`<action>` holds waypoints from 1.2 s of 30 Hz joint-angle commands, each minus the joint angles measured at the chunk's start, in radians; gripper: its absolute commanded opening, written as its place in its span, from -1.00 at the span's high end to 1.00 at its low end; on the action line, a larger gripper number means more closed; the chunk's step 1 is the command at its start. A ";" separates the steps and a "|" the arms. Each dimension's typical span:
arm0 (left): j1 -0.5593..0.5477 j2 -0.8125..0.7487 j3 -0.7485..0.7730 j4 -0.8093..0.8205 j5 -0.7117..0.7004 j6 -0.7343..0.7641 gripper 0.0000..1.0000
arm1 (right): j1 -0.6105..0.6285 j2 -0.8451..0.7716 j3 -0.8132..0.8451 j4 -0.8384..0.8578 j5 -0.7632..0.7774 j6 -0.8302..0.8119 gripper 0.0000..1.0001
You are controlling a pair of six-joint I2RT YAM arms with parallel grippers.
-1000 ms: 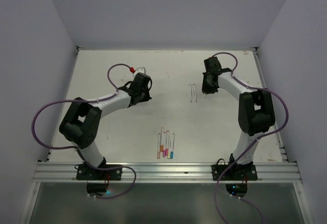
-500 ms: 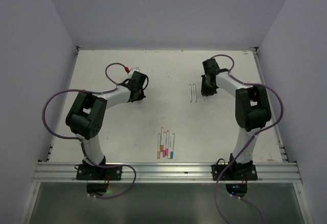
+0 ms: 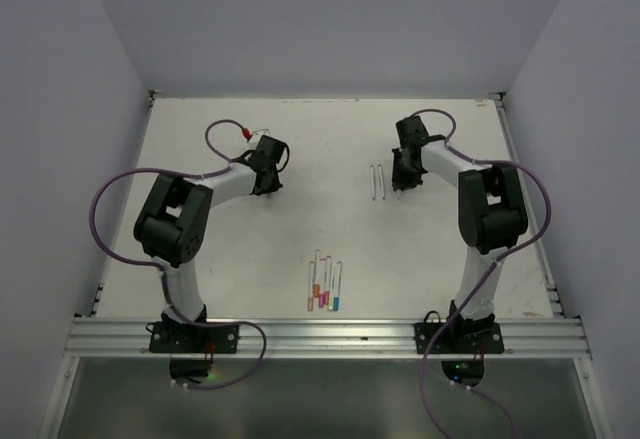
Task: Open the pen caps
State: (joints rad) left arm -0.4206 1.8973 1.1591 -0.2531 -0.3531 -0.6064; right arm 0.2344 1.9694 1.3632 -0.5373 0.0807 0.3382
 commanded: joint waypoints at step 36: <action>-0.009 -0.466 -0.209 0.101 0.196 -0.007 0.11 | -0.006 -0.092 -0.013 0.037 -0.096 -0.031 0.21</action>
State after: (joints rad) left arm -0.4221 1.5169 0.9771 -0.1917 -0.2203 -0.6083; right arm 0.2329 1.9842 1.3746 -0.5117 0.0017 0.3130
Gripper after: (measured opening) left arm 0.437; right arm 0.386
